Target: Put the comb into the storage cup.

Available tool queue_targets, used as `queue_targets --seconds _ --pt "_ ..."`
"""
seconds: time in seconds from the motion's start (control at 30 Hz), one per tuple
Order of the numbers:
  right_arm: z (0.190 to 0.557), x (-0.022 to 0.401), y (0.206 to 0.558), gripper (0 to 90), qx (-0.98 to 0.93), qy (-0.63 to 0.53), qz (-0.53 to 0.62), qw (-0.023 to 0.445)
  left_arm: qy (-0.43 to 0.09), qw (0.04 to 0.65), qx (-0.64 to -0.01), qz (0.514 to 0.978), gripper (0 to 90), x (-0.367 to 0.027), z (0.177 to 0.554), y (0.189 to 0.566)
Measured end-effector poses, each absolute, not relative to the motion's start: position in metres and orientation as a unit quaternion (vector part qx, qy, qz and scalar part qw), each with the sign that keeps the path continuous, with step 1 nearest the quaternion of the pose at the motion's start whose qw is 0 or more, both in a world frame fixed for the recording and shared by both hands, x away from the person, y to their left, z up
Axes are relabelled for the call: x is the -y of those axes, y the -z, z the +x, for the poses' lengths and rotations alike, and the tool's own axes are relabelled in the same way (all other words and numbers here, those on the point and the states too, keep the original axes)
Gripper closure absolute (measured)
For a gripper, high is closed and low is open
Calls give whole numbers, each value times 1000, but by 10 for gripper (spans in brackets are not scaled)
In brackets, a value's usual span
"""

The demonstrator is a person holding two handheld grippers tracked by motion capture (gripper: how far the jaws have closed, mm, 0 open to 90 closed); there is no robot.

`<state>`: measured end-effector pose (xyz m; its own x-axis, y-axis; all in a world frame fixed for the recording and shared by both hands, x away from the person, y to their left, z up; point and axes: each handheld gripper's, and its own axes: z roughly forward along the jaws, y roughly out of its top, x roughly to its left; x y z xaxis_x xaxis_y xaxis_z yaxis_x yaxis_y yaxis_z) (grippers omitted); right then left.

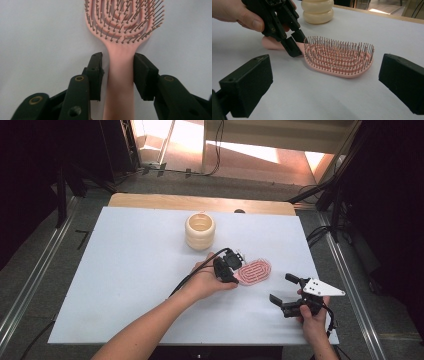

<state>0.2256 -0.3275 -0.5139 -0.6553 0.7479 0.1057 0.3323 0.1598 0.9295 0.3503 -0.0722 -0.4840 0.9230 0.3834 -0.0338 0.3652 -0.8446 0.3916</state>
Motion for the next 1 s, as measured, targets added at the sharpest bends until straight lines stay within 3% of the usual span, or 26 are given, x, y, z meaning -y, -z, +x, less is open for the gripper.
queue_targets --seconds 0.23,1.0 --pt "226 327 514 0 -738 -532 367 196 -36 178 -185 966 703 79 347 483" --pt "231 320 510 0 -718 -522 419 188 -39 227 -182 956 710 68 344 481"
